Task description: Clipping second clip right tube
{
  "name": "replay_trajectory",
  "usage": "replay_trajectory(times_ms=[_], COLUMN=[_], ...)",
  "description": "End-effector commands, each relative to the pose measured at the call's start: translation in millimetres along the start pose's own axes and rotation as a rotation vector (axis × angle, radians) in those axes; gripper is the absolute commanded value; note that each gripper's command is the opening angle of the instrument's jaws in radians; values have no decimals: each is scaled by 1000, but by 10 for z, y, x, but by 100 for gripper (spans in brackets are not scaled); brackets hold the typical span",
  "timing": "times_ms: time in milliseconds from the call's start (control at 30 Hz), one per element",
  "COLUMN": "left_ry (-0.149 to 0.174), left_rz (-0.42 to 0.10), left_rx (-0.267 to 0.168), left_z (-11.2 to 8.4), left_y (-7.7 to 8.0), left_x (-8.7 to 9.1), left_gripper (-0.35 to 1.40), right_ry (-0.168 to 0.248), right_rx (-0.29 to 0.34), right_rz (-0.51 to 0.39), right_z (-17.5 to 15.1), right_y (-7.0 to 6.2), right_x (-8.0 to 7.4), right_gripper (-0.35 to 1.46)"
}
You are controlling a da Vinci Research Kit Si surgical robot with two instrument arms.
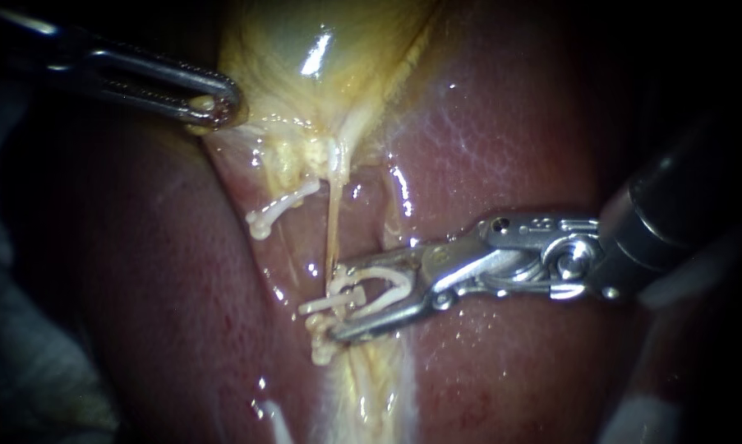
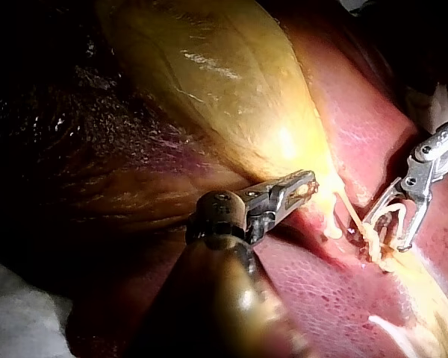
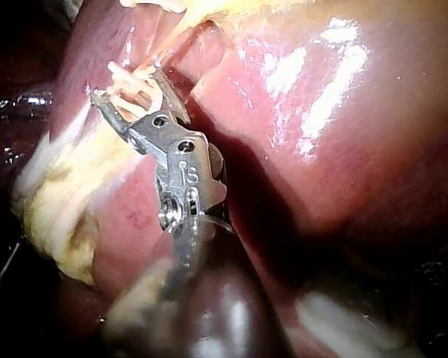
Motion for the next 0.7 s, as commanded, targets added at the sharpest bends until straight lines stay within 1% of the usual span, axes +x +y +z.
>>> replay_trajectory(times_ms=[33,200,367,500,700], left_ry=[0,0,0,0,0], left_rz=[0,0,0,0,0], left_rx=[0,0,0,0,0], left_z=[0,0,-1,-1,-1], left_y=[0,0,0,0,0], left_x=[0,0,0,0,0], left_gripper=[-35,-35,-35,-35,-35], right_ry=[0,0,-1,4,3], right_rx=[0,7,23,15,13], right_rz=[0,3,9,10,7], right_z=[-1,-12,-40,-55,-56], right_y=[-1,-5,-8,-6,1], right_x=[0,4,9,7,2], right_gripper=[48,49,49,49,49])
